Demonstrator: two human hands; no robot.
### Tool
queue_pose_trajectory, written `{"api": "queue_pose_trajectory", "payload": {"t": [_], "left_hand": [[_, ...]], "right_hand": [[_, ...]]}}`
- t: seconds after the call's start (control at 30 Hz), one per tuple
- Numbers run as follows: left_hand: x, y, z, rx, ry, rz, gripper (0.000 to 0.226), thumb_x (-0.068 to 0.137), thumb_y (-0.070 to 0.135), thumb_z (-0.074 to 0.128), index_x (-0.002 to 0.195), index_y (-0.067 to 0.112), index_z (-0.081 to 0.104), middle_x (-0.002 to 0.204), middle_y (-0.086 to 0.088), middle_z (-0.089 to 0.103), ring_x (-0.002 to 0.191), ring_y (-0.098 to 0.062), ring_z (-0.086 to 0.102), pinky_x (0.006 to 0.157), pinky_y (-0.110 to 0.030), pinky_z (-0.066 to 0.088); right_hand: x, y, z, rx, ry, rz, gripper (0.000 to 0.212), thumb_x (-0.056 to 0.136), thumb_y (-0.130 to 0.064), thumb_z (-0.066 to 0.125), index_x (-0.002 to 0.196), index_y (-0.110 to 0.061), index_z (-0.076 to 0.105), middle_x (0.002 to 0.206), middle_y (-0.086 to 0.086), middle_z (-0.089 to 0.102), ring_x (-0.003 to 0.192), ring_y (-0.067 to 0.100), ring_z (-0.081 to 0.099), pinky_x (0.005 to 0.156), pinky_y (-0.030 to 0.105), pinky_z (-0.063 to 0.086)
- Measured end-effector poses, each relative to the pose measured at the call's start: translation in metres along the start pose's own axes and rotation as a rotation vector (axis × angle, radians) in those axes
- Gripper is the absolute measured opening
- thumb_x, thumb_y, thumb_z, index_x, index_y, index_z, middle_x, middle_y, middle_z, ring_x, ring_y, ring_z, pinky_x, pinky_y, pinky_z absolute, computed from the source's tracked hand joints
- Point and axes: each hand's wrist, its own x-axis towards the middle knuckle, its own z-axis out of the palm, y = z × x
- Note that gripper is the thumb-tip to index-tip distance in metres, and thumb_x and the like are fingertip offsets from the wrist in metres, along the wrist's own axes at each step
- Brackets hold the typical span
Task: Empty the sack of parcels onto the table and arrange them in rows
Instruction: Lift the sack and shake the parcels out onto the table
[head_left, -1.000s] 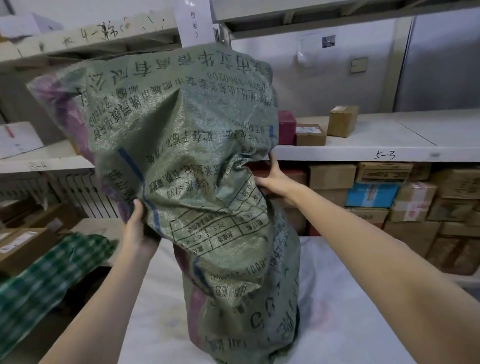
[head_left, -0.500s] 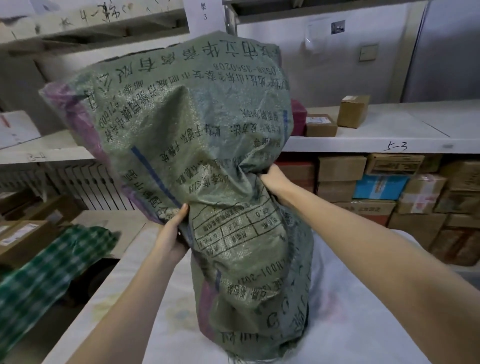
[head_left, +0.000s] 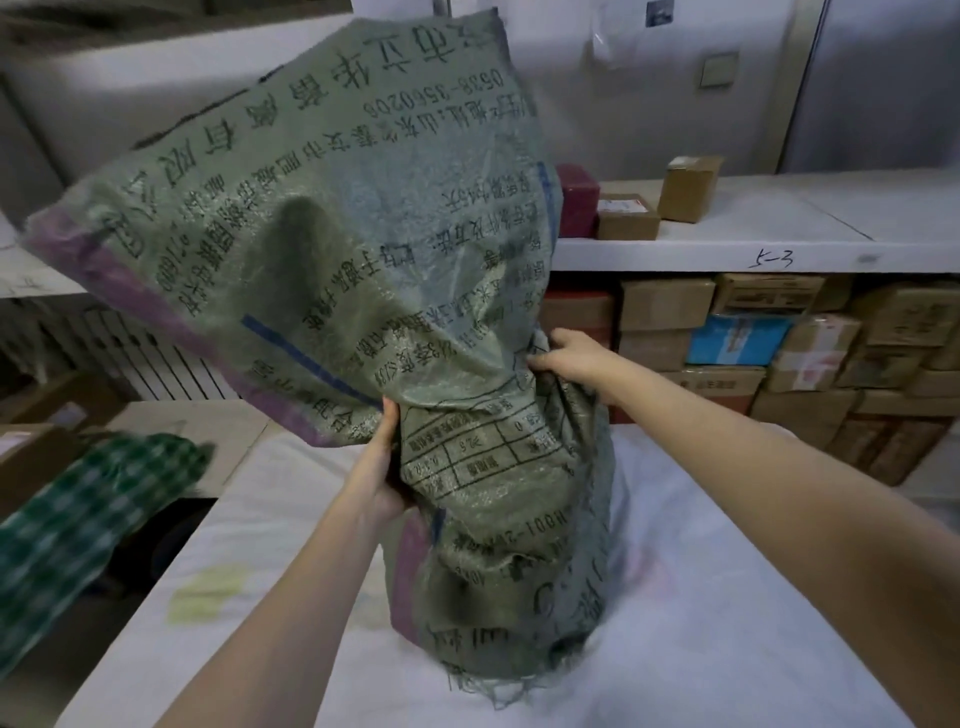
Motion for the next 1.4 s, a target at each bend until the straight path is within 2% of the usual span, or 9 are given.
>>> {"api": "queue_pose_trajectory", "payload": {"t": [0.07,0.2,0.37,0.57,0.77,0.97,1.13,1.23,1.4], "left_hand": [[0.000,-0.005,0.011,-0.076,0.000,0.028,0.063,0.083,0.061,0.056,0.118,0.010,0.065,0.111,-0.016,0.071,0.103,-0.030,0.065,0.081,-0.049,0.050],[-0.003,-0.015,0.034,-0.217,-0.037,0.112,0.070,0.080,0.055,0.059,0.134,0.010,0.055,0.130,-0.019,0.061,0.117,-0.034,0.060,0.088,-0.052,0.050],[-0.007,-0.024,0.074,-0.285,-0.028,0.241,0.049,0.094,0.051,0.047,0.107,0.007,0.065,0.091,-0.018,0.075,0.075,-0.031,0.074,0.051,-0.044,0.058],[-0.010,-0.030,0.116,-0.282,0.002,0.342,0.047,0.097,0.049,0.046,0.114,0.008,0.063,0.090,-0.017,0.075,0.076,-0.030,0.074,0.051,-0.042,0.058],[-0.010,-0.026,0.152,-0.205,-0.020,0.393,0.051,0.099,0.040,0.048,0.076,0.006,0.078,0.081,-0.014,0.076,0.069,-0.026,0.074,0.049,-0.039,0.058],[-0.005,-0.011,0.153,-0.020,0.079,0.342,0.028,0.095,0.033,0.057,0.101,0.008,0.066,0.079,-0.006,0.076,0.069,-0.017,0.074,0.051,-0.027,0.057],[0.007,0.016,0.139,-0.039,0.101,0.413,0.117,0.046,0.028,0.097,0.146,0.009,0.038,0.120,-0.015,0.068,0.098,-0.030,0.071,0.072,-0.045,0.059],[0.003,0.018,0.146,-0.051,0.092,0.449,0.109,0.056,0.025,0.090,0.148,0.008,0.034,0.122,-0.017,0.066,0.095,-0.031,0.072,0.070,-0.045,0.059],[-0.005,0.010,0.172,-0.100,0.011,0.482,0.072,0.078,0.019,0.077,0.138,-0.002,0.045,0.112,-0.019,0.070,0.090,-0.029,0.073,0.064,-0.038,0.059]], "right_hand": [[0.003,-0.004,0.006,-0.043,0.099,-0.085,0.039,0.095,-0.023,0.056,0.132,-0.014,0.055,0.135,0.011,0.057,0.122,0.029,0.053,0.086,0.023,0.039],[0.005,-0.005,0.000,0.280,0.074,-0.148,0.040,0.100,-0.017,0.046,0.140,-0.015,0.048,0.135,0.009,0.056,0.124,0.030,0.051,0.098,0.030,0.041],[0.006,-0.011,-0.044,0.628,-0.056,-0.205,0.036,0.102,-0.013,0.042,0.137,-0.010,0.048,0.130,0.013,0.059,0.119,0.028,0.056,0.106,0.044,0.042],[0.000,-0.003,-0.090,0.642,-0.084,-0.256,0.032,0.102,-0.017,0.045,0.131,-0.006,0.054,0.123,0.016,0.064,0.111,0.030,0.061,0.099,0.042,0.048],[-0.016,-0.009,-0.133,0.655,-0.058,-0.330,0.029,0.100,-0.010,0.047,0.128,-0.006,0.054,0.125,0.018,0.062,0.115,0.032,0.060,0.103,0.046,0.045],[-0.041,-0.007,-0.143,0.620,-0.035,-0.301,0.040,0.098,-0.005,0.048,0.137,0.002,0.045,0.132,0.023,0.056,0.120,0.035,0.056,0.102,0.039,0.045],[-0.053,-0.016,-0.151,0.670,0.026,-0.318,0.030,0.100,0.002,0.039,0.127,0.004,0.051,0.111,0.013,0.060,0.086,0.023,0.057,0.077,0.027,0.047],[-0.055,-0.014,-0.156,0.586,0.060,-0.283,0.028,0.102,-0.002,0.035,0.085,-0.018,0.051,0.098,0.010,0.058,0.086,0.024,0.055,0.071,0.023,0.041],[-0.059,-0.016,-0.177,0.687,0.093,-0.294,0.035,0.101,0.000,0.035,0.134,0.009,0.042,0.094,0.005,0.054,0.075,0.011,0.050,0.067,0.017,0.042]]}}
